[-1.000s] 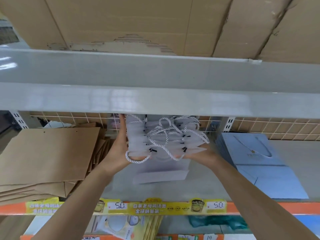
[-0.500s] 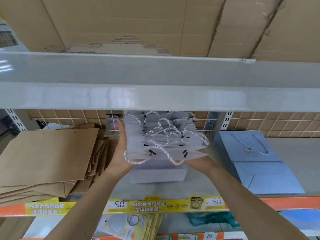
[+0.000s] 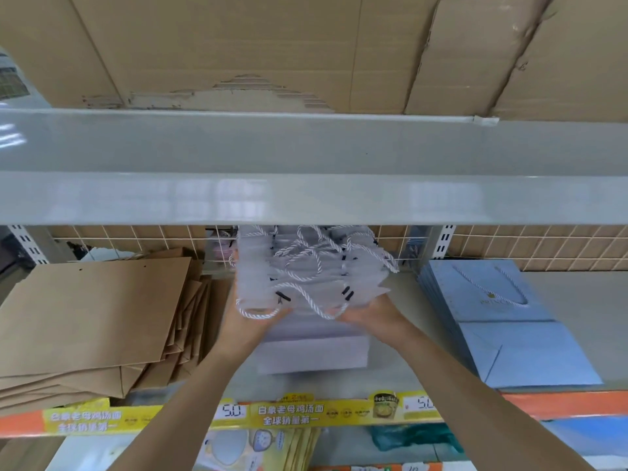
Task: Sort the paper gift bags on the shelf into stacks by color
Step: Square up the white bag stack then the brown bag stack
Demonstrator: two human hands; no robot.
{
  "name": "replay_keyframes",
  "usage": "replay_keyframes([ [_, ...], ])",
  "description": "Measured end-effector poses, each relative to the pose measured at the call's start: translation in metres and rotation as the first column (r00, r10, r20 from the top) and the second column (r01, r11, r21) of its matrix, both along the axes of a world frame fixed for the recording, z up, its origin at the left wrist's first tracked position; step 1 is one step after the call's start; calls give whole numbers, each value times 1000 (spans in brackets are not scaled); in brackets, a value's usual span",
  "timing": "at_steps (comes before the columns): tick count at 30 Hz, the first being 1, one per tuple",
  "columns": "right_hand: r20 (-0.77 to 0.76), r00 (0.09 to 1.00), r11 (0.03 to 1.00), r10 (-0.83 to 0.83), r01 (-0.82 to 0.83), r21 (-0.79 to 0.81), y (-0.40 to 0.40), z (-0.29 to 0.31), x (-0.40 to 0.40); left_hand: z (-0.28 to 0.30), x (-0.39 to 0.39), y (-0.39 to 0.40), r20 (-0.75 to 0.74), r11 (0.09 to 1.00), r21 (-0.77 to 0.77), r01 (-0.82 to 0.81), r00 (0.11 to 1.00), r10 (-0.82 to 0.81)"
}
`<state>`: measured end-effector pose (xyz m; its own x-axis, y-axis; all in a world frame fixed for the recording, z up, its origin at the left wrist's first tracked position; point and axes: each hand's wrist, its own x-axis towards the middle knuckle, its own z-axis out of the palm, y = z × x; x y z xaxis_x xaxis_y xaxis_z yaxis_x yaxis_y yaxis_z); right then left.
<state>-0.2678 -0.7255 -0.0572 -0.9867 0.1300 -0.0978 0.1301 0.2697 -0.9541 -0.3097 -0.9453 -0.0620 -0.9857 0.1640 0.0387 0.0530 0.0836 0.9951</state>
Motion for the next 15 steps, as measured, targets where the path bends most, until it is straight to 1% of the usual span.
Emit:
replay_keyframes([
  [1, -92, 996, 998, -13, 7, -67, 0, 6, -2, 2, -7, 5, -14, 1000, -11, -8, 1000, 7],
  [2, -127, 991, 987, -48, 28, -155, 3, 4, -9, 3, -14, 11, -34, 1000, -6, -20, 999, 20],
  [3, -116, 989, 974, -86, 59, -219, 6, 4, -16, 3, -22, 19, -36, 998, -1, -63, 997, 63],
  [4, -67, 990, 953, -123, 99, -287, 7, 11, -20, 6, -28, 26, 0, 996, -18, -85, 996, 85],
  [6, 43, 989, 949, -141, 147, -280, 13, 14, -29, 5, -40, 40, 91, 997, -41, -64, 994, 67],
  [9, 212, 969, 929, -127, 191, -318, 24, -5, -35, -12, -55, 47, 255, 999, -33, 17, 967, -8],
  [12, 353, 932, 897, -88, 228, -379, 31, -28, -35, -31, -56, 52, 506, 999, -24, 45, 862, -27],
  [13, 373, 924, 893, -87, 238, -382, 33, -34, -37, -37, -55, 54, 542, 999, -28, 27, 841, -7],
  [15, 390, 910, 915, -138, 268, -300, 38, -38, -45, -41, -57, 59, 531, 995, -92, -39, 843, 82],
])
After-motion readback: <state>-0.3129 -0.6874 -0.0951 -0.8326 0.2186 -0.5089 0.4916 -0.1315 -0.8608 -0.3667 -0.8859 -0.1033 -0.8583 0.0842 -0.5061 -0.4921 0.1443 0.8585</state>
